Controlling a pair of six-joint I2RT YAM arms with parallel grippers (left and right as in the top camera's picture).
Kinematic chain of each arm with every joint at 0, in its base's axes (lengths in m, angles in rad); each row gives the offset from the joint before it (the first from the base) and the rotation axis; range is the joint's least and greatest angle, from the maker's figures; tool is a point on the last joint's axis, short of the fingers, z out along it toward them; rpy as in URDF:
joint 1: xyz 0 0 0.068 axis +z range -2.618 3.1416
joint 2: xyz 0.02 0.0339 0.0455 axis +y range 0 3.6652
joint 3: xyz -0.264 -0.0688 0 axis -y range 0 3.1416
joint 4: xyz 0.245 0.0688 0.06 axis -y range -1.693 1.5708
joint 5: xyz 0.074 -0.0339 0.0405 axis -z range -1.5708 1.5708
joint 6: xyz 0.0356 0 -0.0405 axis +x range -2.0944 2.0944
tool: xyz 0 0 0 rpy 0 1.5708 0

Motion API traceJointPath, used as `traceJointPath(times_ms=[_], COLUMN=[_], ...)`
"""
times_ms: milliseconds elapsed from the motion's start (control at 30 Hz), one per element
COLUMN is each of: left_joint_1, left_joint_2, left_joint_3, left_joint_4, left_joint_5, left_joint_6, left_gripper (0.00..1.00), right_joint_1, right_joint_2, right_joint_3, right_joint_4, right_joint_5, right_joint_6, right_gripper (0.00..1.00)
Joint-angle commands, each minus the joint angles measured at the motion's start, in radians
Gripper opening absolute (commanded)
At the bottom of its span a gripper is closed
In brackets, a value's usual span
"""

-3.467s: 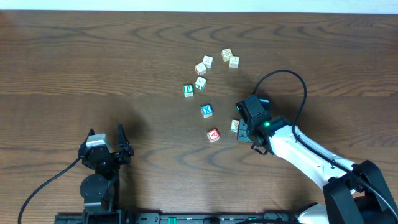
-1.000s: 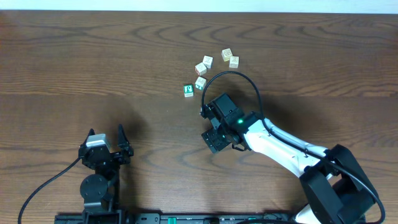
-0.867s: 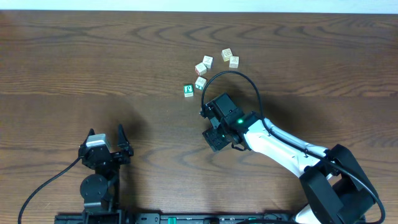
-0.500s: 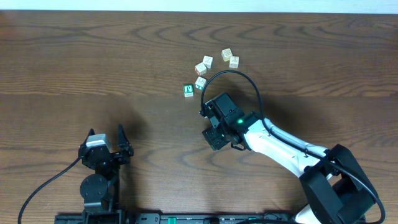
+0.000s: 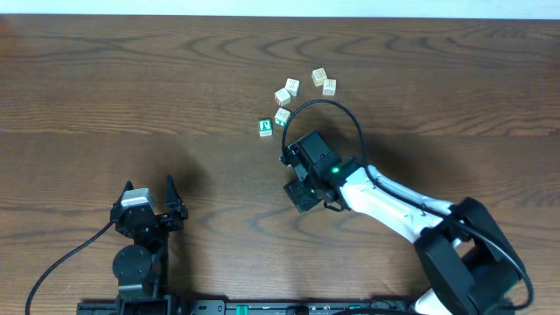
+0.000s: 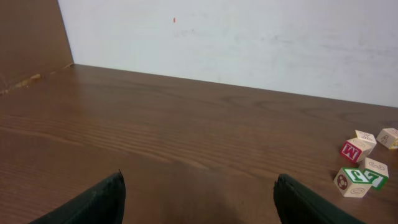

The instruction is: Lift 3 blocks

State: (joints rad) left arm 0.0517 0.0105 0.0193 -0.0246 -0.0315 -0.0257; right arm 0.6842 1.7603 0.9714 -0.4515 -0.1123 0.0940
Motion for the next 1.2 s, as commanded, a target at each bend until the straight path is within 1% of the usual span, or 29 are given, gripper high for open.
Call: traceJointPath(times_ms=[0, 133, 167, 267, 467, 700, 933, 1000, 1167], left_joint_1=[0.002, 0.002, 0.002, 0.002, 0.002, 0.002, 0.002, 0.002, 0.002], left_joint_2=[-0.005, -0.005, -0.005, -0.005, -0.005, -0.005, -0.005, -0.005, -0.005], left_joint_3=[-0.015, -0.015, -0.015, -0.015, -0.015, -0.015, -0.015, -0.015, -0.015], left_joint_4=[-0.042, -0.042, -0.042, -0.042, -0.042, -0.042, -0.042, -0.042, -0.042], left_joint_5=[-0.005, -0.005, -0.005, -0.005, -0.005, -0.005, -0.005, -0.005, -0.005], left_joint_6=[-0.002, -0.002, -0.002, -0.002, -0.002, -0.002, -0.002, -0.002, -0.002], left_gripper=[0.77, 0.77, 0.77, 0.77, 0.77, 0.77, 0.77, 0.77, 0.77], right_joint_1=[0.011, 0.011, 0.011, 0.013, 0.013, 0.018, 0.018, 0.018, 0.017], right_joint_2=[0.026, 0.026, 0.026, 0.026, 0.026, 0.026, 0.026, 0.026, 0.026], right_joint_3=[0.013, 0.019, 0.022, 0.028, 0.03, 0.041, 0.049, 0.049, 0.049], right_joint_4=[0.003, 0.003, 0.002, 0.002, 0.002, 0.002, -0.001, -0.006, -0.011], right_joint_5=[0.02, 0.063, 0.063, 0.084, 0.089, 0.151, 0.205, 0.248, 0.282], right_joint_6=[0.01, 0.046, 0.052, 0.078, 0.078, 0.143, 0.194, 0.226, 0.243], right_gripper=[0.59, 0.54, 0.5, 0.49, 0.46, 0.34, 0.34, 0.35, 0.35])
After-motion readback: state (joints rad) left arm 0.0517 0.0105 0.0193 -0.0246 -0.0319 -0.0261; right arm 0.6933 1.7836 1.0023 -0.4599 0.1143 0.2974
